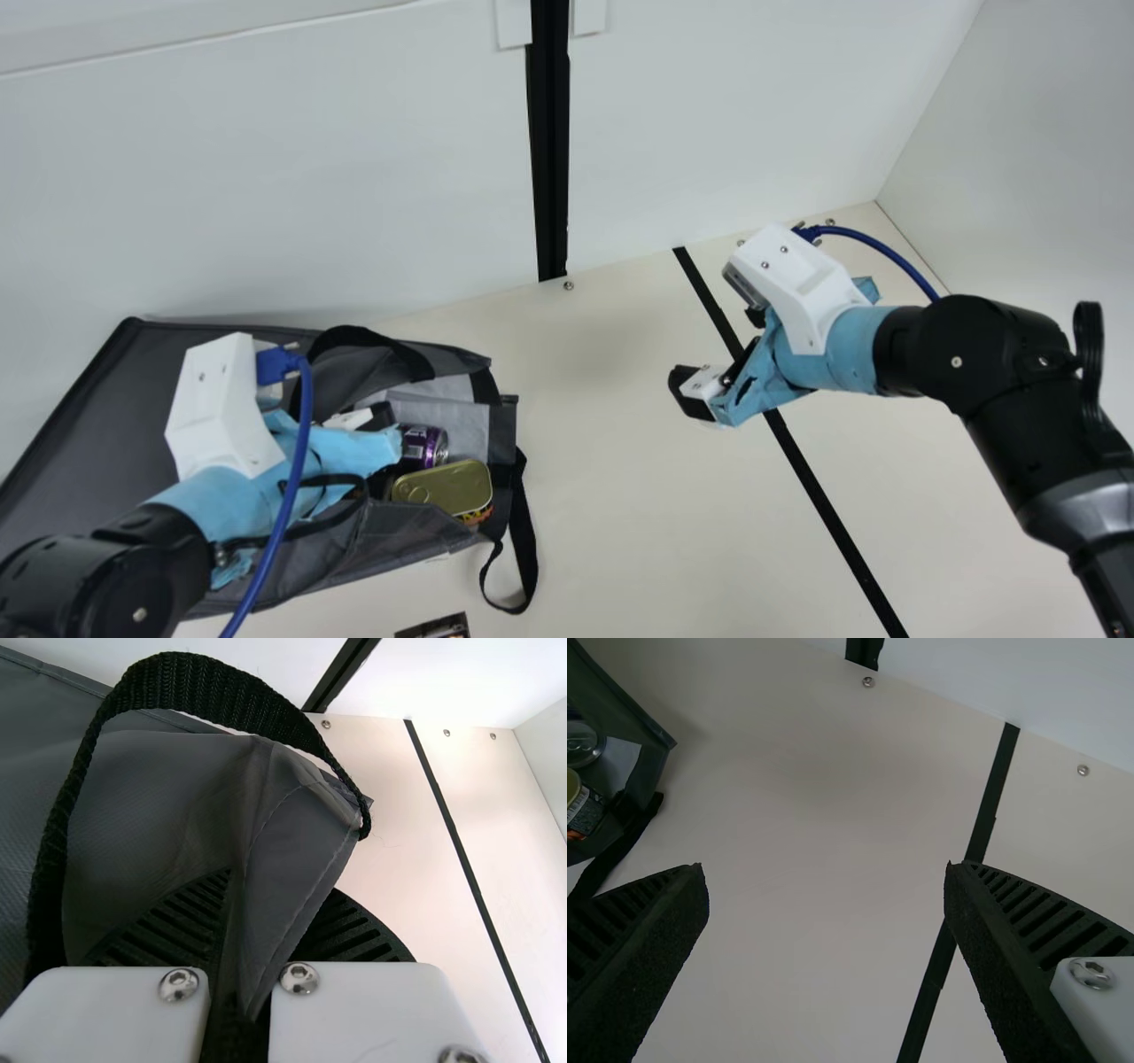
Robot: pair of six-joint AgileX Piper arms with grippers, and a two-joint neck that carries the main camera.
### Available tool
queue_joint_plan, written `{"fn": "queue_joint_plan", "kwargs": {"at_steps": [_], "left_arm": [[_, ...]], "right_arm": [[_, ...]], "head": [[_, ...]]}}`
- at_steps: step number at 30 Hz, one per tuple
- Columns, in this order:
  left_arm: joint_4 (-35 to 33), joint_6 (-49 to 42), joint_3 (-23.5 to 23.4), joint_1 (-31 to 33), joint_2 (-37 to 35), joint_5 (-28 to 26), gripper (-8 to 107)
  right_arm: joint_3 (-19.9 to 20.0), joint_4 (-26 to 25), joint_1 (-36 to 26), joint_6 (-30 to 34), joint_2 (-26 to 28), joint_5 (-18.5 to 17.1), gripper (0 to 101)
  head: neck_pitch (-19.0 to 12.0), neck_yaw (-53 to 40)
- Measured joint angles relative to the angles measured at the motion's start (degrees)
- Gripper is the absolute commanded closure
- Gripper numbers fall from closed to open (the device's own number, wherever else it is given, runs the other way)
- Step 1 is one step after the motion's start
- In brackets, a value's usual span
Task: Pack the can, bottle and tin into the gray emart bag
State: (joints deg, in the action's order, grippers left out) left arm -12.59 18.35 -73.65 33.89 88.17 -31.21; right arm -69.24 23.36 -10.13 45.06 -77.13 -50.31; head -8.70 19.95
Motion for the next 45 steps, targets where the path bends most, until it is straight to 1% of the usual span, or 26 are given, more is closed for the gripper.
{"fn": "queue_joint_plan", "kwargs": {"at_steps": [12,18,35,41,45], "left_arm": [[0.0,0.0,0.0,0.0,0.0,0.0,89],[0.0,0.0,0.0,0.0,0.0,0.0,89],[0.0,0.0,0.0,0.0,0.0,0.0,89],[0.0,0.0,0.0,0.0,0.0,0.0,89],[0.0,0.0,0.0,0.0,0.0,0.0,89]], "right_arm": [[-0.59,7.91,-0.71,5.69,-4.86,-2.55,10],[-0.77,10.65,-0.88,8.26,-7.18,-3.31,10],[-1.07,15.64,-0.76,15.69,-13.79,-4.86,10],[-1.36,17.18,0.1,16.95,-16.41,-5.06,10],[-1.54,18.01,1.11,17.21,-18.09,-4.58,10]], "head": [[0.0,0.0],[0.0,0.0],[0.0,-0.09],[0.0,-0.09],[0.0,-0.09]]}}
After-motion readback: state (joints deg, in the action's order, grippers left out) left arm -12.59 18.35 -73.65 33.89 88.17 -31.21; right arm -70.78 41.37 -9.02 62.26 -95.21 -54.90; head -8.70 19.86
